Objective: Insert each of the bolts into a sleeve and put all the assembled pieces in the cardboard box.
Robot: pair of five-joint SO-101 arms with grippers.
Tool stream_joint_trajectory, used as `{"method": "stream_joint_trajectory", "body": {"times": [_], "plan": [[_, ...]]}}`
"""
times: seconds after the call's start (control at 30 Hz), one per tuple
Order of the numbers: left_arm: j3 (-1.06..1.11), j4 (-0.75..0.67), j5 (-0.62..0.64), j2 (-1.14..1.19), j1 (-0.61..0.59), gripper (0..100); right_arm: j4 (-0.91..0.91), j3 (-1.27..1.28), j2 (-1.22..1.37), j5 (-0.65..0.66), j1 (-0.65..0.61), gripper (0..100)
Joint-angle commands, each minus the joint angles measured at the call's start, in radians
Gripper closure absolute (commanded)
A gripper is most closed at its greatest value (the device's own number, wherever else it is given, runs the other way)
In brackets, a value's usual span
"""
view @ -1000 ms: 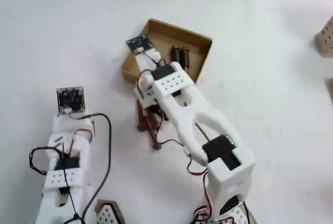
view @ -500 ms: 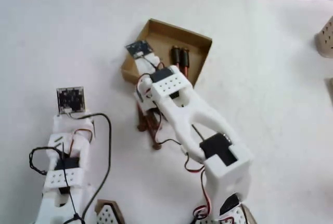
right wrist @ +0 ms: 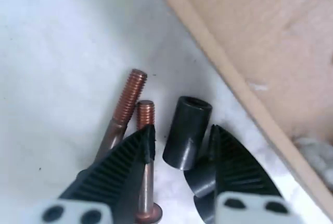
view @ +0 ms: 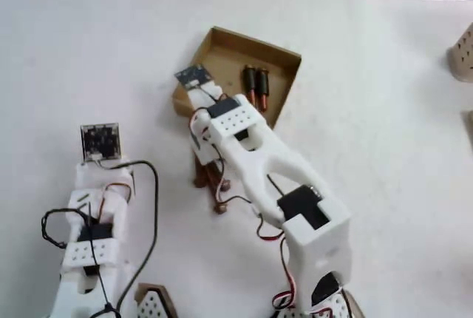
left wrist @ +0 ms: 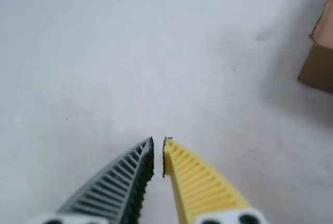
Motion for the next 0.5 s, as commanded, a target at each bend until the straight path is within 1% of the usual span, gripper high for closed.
{"method": "stream_joint_trajectory", "body": {"times": [0.0,0.2,0.3,0.37,0.47], "plan": [[0.000,0.006,-0.011,-0.019,0.022,94,0.010,-0.018,-0.007,0.009,-0.016,84.4],[0.000,0.006,-0.011,-0.019,0.022,94,-0.028,-0.026,0.065,0.014,-0.018,84.4],[0.000,0.006,-0.011,-0.019,0.022,94,-0.028,-0.021,0.050,0.014,-0.018,84.8],[0.000,0.006,-0.011,-0.019,0.022,94,-0.033,-0.020,0.045,0.014,-0.012,88.7],[0.000,0.006,-0.011,-0.019,0.022,94,-0.056,-0.026,0.044,0.014,0.004,98.4]]}}
